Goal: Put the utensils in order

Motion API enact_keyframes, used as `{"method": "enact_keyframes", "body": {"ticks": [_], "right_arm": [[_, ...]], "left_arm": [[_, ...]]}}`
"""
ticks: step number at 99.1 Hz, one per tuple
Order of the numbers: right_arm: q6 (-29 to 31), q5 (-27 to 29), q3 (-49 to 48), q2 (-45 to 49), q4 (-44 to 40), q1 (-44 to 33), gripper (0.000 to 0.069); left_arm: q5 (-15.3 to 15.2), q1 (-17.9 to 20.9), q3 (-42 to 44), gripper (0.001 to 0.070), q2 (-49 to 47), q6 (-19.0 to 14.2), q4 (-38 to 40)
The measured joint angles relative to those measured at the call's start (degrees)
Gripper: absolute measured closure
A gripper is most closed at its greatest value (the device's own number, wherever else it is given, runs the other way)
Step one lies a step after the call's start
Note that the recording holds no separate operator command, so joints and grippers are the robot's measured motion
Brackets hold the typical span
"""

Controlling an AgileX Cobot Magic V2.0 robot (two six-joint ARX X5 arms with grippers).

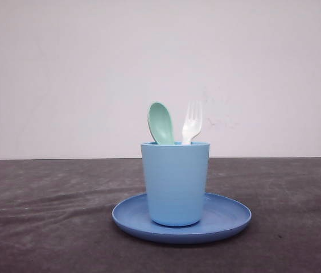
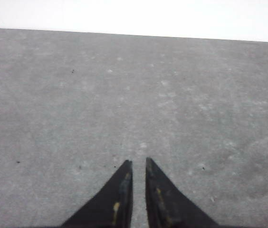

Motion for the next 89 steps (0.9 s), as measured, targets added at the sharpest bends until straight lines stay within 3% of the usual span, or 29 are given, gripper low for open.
{"method": "enact_keyframes", "body": {"ticks": [17, 34, 89], "right_arm": [[1.0, -1.5, -11.2, -11.2, -0.8, -3.2, 0.0685], [1.1, -4.0, -15.9, -17.6, -3.8, -5.3, 0.0685], [-3.7, -3.7, -15.9, -17.9, -6.1, -5.5, 0.0685]], "left_arm": [[0.0, 0.0, 0.0, 0.0685, 0.0, 0.0, 0.0], [0.0, 0.0, 0.0, 0.0685, 0.0, 0.0, 0.0], [0.0, 0.0, 0.0, 0.0685, 0.0, 0.0, 0.0]]}}
